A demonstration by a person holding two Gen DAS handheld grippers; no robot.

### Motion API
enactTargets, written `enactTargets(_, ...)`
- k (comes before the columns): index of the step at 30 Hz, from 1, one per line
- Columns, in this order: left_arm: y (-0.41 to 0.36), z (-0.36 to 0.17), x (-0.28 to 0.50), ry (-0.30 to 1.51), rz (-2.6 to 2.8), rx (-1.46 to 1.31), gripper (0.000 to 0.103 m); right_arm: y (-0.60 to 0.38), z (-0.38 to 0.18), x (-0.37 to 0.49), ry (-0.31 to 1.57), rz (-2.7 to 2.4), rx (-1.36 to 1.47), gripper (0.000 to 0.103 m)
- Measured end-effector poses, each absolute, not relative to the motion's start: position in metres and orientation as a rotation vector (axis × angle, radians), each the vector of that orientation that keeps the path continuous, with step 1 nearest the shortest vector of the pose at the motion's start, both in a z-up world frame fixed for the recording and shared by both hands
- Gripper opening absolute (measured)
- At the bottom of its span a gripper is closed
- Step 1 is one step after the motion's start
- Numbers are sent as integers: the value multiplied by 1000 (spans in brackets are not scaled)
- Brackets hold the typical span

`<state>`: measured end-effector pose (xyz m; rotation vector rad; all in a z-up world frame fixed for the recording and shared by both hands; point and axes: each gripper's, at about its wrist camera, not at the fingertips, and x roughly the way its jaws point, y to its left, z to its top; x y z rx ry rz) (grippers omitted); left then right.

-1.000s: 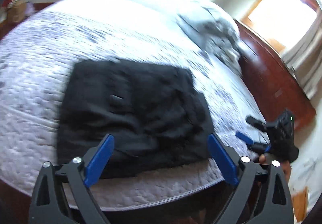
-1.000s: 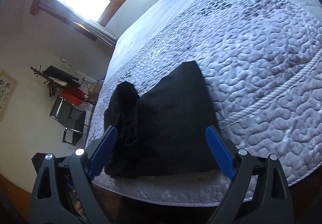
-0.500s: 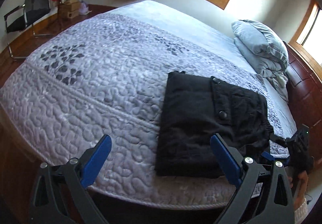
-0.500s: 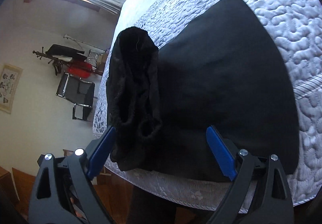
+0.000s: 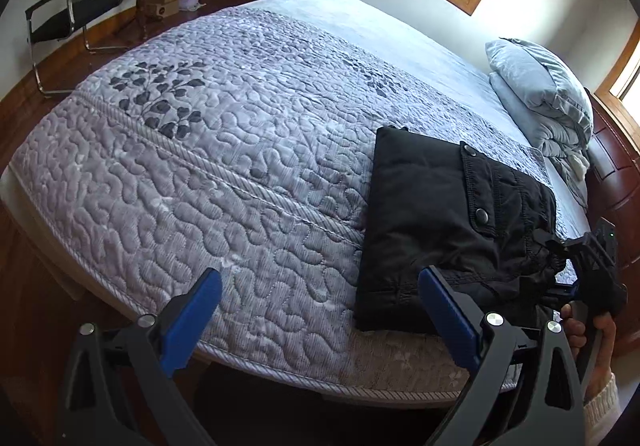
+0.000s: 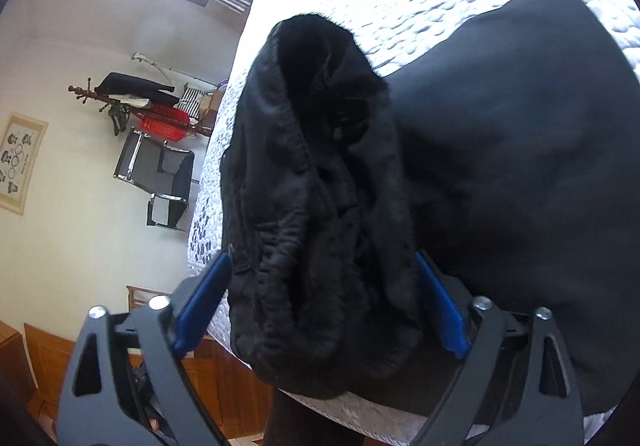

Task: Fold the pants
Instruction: 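Grasp the loose pants edge with the right tool and lift it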

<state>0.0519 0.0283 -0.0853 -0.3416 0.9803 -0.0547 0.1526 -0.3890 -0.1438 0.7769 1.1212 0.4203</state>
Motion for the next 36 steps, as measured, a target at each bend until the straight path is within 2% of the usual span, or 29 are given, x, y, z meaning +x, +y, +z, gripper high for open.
enactTargets(3,31,-86,52,987,-45,-347,99,-382,-145,156,1132,422,761,58)
enactTargets(5,33,-85,51,983,-43,-350,99,-382,-141,157,1124,435,761,39)
enactTargets(8,33,-83,49,979,-41,-352,99,-379,-130,157,1102,461,747,31)
enactTargets(17,28,-80,46,983,-50,-345,99,-377,-76,153,1012,544,795,28)
enactTargets(25,20,-76,44,982,-59,-338,99,-413,-25,138,903,582,832,27)
enactTargets(31,6,-76,47,992,-86,-311,99,-454,-14,128,853,535,837,27)
enactTargets(36,-11,-73,48,996,-123,-283,99,-482,-35,120,864,478,862,27)
